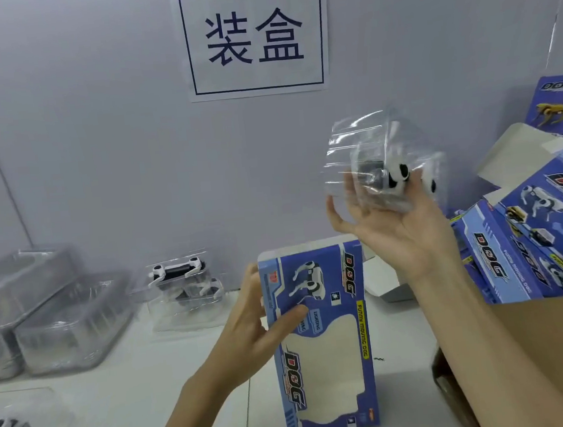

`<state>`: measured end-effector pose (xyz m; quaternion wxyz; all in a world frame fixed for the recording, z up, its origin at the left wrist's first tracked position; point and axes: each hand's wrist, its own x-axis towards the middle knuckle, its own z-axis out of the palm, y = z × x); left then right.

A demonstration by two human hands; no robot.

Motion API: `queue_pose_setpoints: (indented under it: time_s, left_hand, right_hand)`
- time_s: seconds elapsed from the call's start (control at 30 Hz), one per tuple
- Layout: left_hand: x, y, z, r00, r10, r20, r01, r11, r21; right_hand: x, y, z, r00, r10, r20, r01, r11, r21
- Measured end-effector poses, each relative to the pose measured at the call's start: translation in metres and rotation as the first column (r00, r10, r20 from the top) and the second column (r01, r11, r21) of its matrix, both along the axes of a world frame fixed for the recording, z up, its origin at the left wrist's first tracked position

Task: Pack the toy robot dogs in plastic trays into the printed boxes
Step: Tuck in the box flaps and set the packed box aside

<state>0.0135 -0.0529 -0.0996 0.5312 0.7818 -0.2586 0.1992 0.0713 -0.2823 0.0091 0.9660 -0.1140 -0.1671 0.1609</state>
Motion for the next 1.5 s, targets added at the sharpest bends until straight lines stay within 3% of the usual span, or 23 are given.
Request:
queue_pose_setpoints:
  time_s: [0.13,0.2,0.3,0.4,0.53,0.77,0.93,1.0,1.17,1.2,1.27,1.33,1.43,1.5]
  left_hand:
    - [0.002,0.002,-0.003,0.988,0.055,0.147,-0.084,0.977,0.198]
    - [0.003,0.002,-0.005,0.986,0.063,0.157,-0.095,0.975,0.201]
    - [0.003,0.000,-0.008,0.980,0.064,0.188,-0.092,0.985,0.144]
    - [0.001,-0.005,-0.009,0.986,0.059,0.159,-0.061,0.998,0.011]
    - [0.002,-0.009,-0.011,0.985,0.118,0.124,-0.105,0.989,-0.101]
    - [0.003,-0.010,-0.014,0.984,0.155,0.093,-0.136,0.974,-0.180]
    - [0.005,-0.008,-0.018,0.980,0.167,0.106,-0.155,0.981,-0.116]
    - [0.005,-0.009,-0.017,0.974,0.176,0.143,-0.162,0.982,-0.099]
    - [0.005,-0.013,-0.017,0.972,0.193,0.134,-0.178,0.977,-0.114]
    - [0.005,-0.014,-0.018,0.974,0.197,0.114,-0.180,0.973,-0.141]
    - [0.006,-0.014,-0.018,0.976,0.211,0.050,-0.196,0.958,-0.208]
    - [0.006,-0.012,-0.019,0.976,0.217,0.004,-0.208,0.940,-0.270]
    - [0.006,-0.011,-0.019,0.972,0.235,-0.023,-0.229,0.913,-0.338]
    - [0.007,-0.009,-0.020,0.969,0.247,-0.007,-0.233,0.903,-0.361]
  right_hand:
    - [0.019,0.011,0.006,0.993,0.070,-0.094,-0.070,0.998,0.005]
    - [0.015,0.019,0.000,0.989,0.133,-0.065,-0.142,0.977,-0.159]
    - [0.005,0.025,-0.012,0.977,0.212,-0.019,-0.195,0.856,-0.478]
    - [0.001,0.020,-0.012,0.984,0.177,-0.020,-0.151,0.773,-0.616]
    - [-0.004,0.014,-0.004,0.990,0.115,0.086,0.005,0.574,-0.819]
    - [-0.005,0.000,-0.005,0.946,-0.002,0.324,0.293,0.432,-0.853]
    - [-0.004,-0.010,-0.008,0.837,0.098,0.538,0.512,0.201,-0.835]
    - [-0.005,-0.014,-0.013,0.812,0.132,0.568,0.554,0.134,-0.822]
    - [-0.012,-0.008,-0.024,0.845,0.098,0.525,0.524,0.043,-0.851]
    - [-0.011,-0.010,-0.036,0.859,0.057,0.509,0.506,0.065,-0.860]
    - [-0.021,-0.005,-0.053,0.844,-0.028,0.535,0.523,0.255,-0.813]
    - [-0.029,0.005,-0.072,0.849,-0.152,0.506,0.524,0.358,-0.772]
    - [-0.043,0.015,-0.107,0.769,-0.307,0.561,0.639,0.366,-0.676]
    - [-0.053,0.023,-0.122,0.711,-0.300,0.637,0.703,0.322,-0.634]
